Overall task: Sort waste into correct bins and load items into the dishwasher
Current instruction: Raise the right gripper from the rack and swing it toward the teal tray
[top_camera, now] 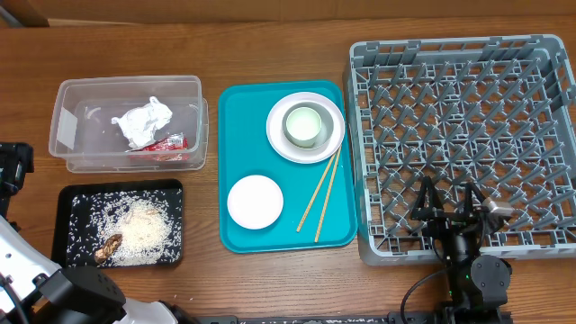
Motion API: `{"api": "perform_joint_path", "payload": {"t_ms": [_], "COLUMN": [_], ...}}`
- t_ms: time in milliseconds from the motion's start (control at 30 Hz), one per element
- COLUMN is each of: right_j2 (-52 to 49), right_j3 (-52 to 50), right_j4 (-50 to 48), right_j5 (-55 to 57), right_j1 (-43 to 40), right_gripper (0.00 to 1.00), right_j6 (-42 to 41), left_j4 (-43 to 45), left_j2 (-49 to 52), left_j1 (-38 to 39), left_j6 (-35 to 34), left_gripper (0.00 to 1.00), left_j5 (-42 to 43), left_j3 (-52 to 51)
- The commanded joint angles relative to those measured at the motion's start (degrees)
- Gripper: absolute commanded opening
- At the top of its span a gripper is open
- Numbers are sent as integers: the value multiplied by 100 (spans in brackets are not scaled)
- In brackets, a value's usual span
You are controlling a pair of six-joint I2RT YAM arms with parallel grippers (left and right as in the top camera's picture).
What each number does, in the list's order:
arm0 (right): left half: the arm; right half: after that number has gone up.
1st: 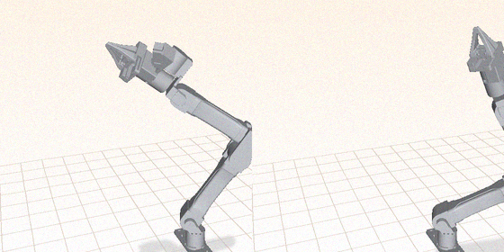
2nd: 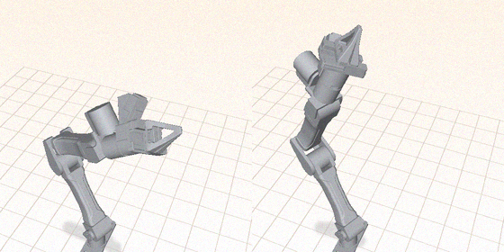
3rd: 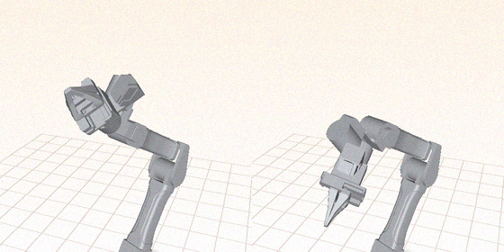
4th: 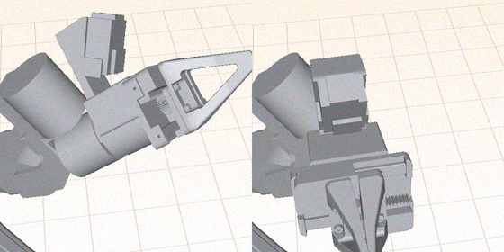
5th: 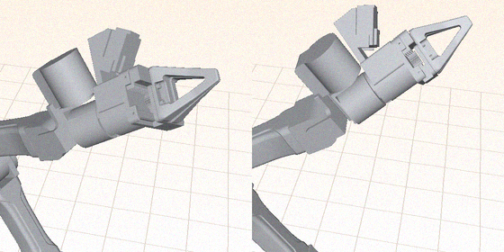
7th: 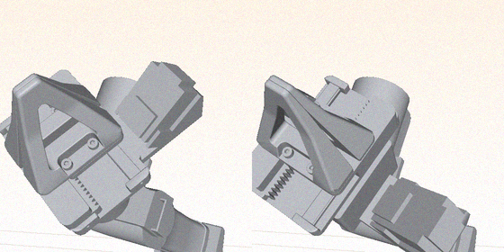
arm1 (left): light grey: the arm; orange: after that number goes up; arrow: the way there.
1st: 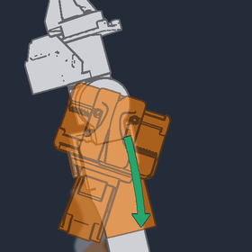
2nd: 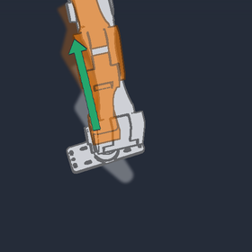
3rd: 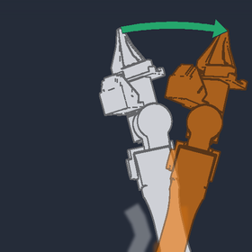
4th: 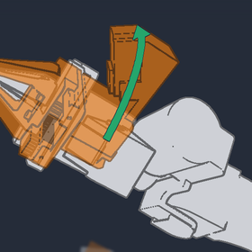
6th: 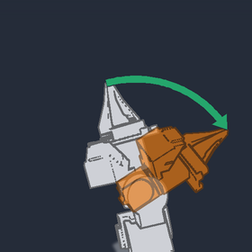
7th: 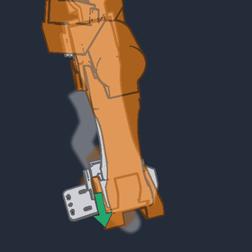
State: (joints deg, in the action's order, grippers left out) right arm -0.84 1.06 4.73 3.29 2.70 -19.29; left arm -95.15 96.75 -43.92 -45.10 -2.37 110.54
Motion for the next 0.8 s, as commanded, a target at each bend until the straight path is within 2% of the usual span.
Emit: {"api": "perform_joint_path", "payload": {"t_ms": [0,500,567,767], "right_j2": [66,66,66,66], "right_j3": [-61,-61,-61,-61], "right_j4": [-52,-101,-101,-116], "right_j5": [-94,-483,-496,-1108], "right_j1": [-20,-20,-20,-20], "right_gripper": [100,100,100,100], "right_j6": [-890,-6030,-6378,-6476], "left_j4": [-17,-15,-15,-15], "left_j2": [-48,-48,-48,-48], "left_j1": [-31,-31,-31,-31], "left_j6": [-120,-120,-120,-120], "left_gripper": [100,100,100,100], "left_j5": [-118,-118,-118,-118], "left_j3": [72,72,72,72]}}
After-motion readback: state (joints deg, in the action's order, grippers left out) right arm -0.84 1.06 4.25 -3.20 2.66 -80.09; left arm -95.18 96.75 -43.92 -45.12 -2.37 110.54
